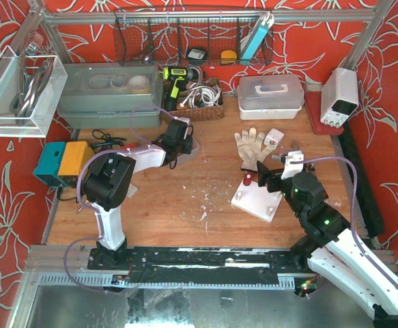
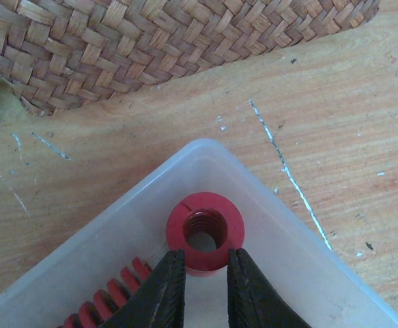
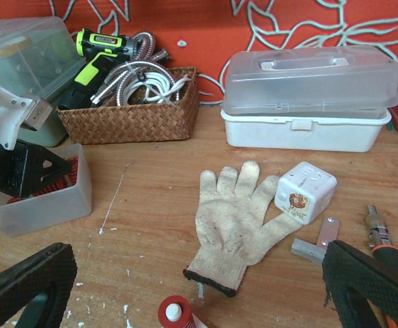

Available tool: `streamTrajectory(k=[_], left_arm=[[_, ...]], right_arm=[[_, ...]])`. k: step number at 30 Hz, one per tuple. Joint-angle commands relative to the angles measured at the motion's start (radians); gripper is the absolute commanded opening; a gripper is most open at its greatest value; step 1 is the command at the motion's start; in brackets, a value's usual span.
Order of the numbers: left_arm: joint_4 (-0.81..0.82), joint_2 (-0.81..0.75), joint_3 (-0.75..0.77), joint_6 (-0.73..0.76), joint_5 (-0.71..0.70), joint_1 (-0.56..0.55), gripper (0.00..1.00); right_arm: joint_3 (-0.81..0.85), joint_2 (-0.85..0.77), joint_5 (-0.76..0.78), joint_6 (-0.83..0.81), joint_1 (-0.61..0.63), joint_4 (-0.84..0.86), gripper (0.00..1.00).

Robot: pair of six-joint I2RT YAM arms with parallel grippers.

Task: Install the large spring

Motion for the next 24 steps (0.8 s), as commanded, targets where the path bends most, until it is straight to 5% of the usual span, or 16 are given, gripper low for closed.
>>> streamTrajectory(k=[1,7,24], left_arm=[[-0.064,-0.067,-0.016,-0.010,-0.008,0.003,0.23],[-0.036,-0.147,-0.061,-0.020,0.016,0.003,0.34],[-0.074,0.045,0.063,0.003,0.011,0.004,0.50]], right_arm=[[-0.012,-0.010,0.024,-0.001,0.001,-0.005,0.99],[-0.016,0.002,0.020,0.005,0.001,0.008,0.99],[-0.009,-0.006,0.031,0.001,0.001,-0.004,0.99]])
